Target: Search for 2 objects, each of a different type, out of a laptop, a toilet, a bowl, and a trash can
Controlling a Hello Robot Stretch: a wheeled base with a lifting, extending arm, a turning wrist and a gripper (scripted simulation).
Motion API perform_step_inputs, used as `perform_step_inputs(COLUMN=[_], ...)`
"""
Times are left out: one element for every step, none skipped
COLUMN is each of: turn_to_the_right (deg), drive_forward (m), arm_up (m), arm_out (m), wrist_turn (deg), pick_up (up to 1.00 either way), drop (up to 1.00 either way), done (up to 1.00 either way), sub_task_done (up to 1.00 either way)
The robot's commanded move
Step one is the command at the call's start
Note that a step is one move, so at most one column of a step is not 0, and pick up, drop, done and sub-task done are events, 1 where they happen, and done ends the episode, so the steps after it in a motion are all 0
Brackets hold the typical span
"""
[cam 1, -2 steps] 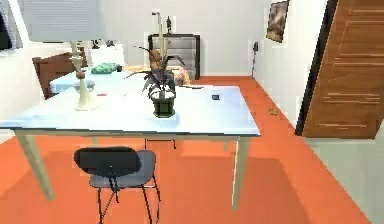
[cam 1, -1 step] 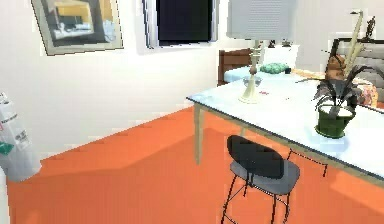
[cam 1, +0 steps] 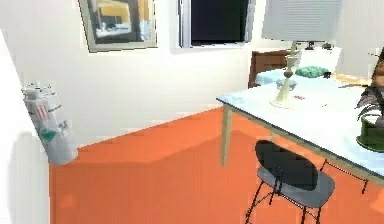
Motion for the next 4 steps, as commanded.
perform_step_inputs(turn_to_the_right=[-3.0,0.0,0.0,12.0], drive_forward=[0.0,1.0,0.75,0.0], arm_up=[0.0,0.0,0.0,0.0], arm_out=[0.0,0.0,0.0,0.0], wrist_turn=[0.0,0.0,0.0,0.0], pick_up=[0.0,0.0,0.0,0.0], drop=[0.0,0.0,0.0,0.0], done=[0.0,0.0,0.0,0.0], sub_task_done=[0.0,0.0,0.0,0.0])
